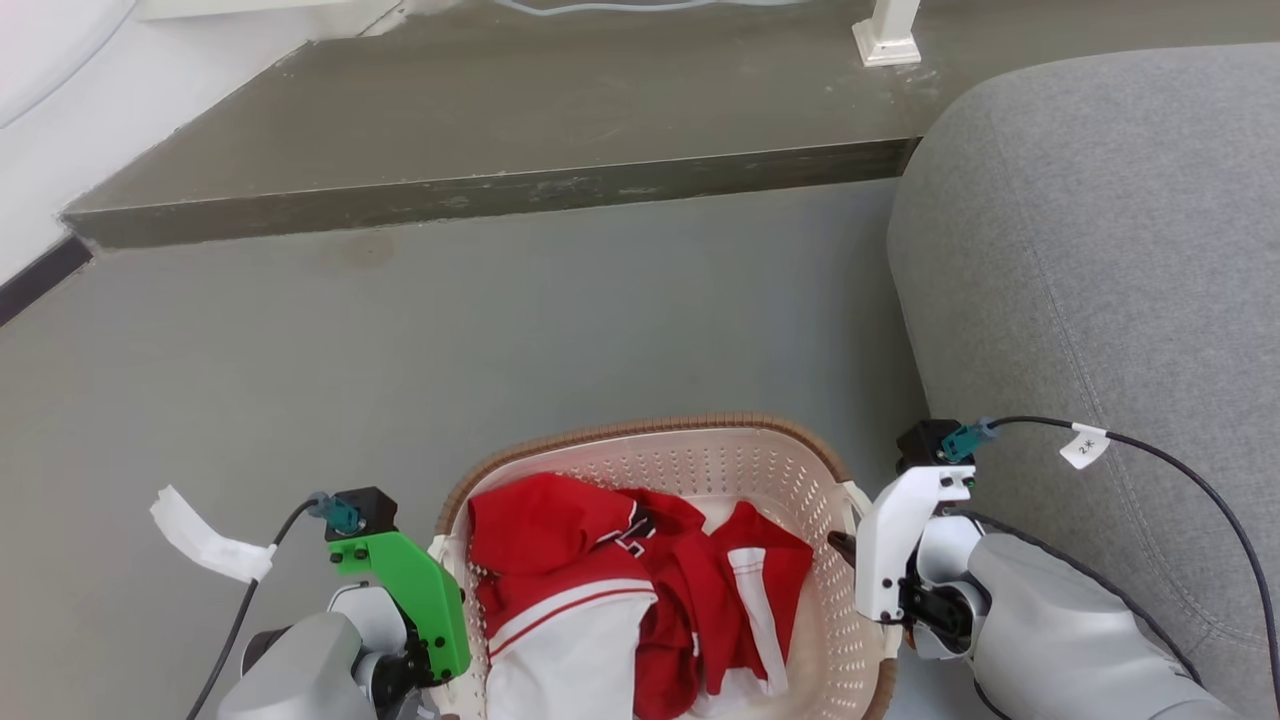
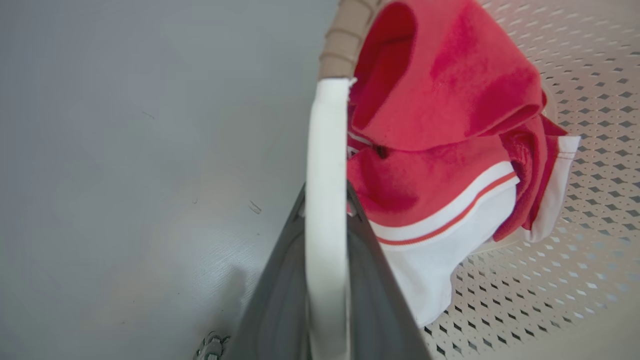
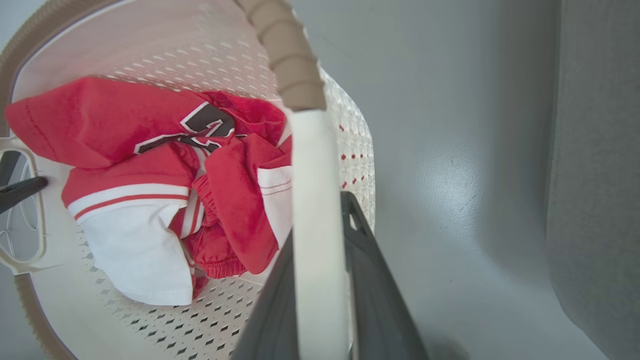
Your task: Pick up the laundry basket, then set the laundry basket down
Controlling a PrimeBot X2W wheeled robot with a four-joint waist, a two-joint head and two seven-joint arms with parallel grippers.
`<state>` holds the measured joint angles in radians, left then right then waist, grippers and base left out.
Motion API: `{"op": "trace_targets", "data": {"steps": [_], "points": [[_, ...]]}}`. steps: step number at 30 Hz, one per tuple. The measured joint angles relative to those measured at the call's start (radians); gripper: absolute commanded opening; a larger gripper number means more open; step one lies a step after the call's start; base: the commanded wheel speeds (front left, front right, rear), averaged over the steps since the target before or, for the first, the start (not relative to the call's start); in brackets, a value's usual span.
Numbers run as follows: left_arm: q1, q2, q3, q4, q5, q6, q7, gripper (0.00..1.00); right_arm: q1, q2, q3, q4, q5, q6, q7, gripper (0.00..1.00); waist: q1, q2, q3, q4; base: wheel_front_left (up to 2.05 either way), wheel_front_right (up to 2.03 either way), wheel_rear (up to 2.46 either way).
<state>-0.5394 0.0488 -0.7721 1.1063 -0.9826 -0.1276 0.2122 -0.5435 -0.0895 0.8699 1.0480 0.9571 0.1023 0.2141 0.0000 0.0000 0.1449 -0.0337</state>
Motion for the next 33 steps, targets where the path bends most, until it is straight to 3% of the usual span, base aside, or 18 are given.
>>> {"op": "trace_targets", "data": {"steps": [33], "points": [[-0.002, 0.007, -0.021, 0.006, -0.026, 0.0, 0.023, 0.0, -0.002, -0.002, 0.049, 0.008, 0.06, -0.006, 0.024, 0.0, 0.0, 0.0, -0.005, -0.003, 0.0, 0.0, 0.0]]}}
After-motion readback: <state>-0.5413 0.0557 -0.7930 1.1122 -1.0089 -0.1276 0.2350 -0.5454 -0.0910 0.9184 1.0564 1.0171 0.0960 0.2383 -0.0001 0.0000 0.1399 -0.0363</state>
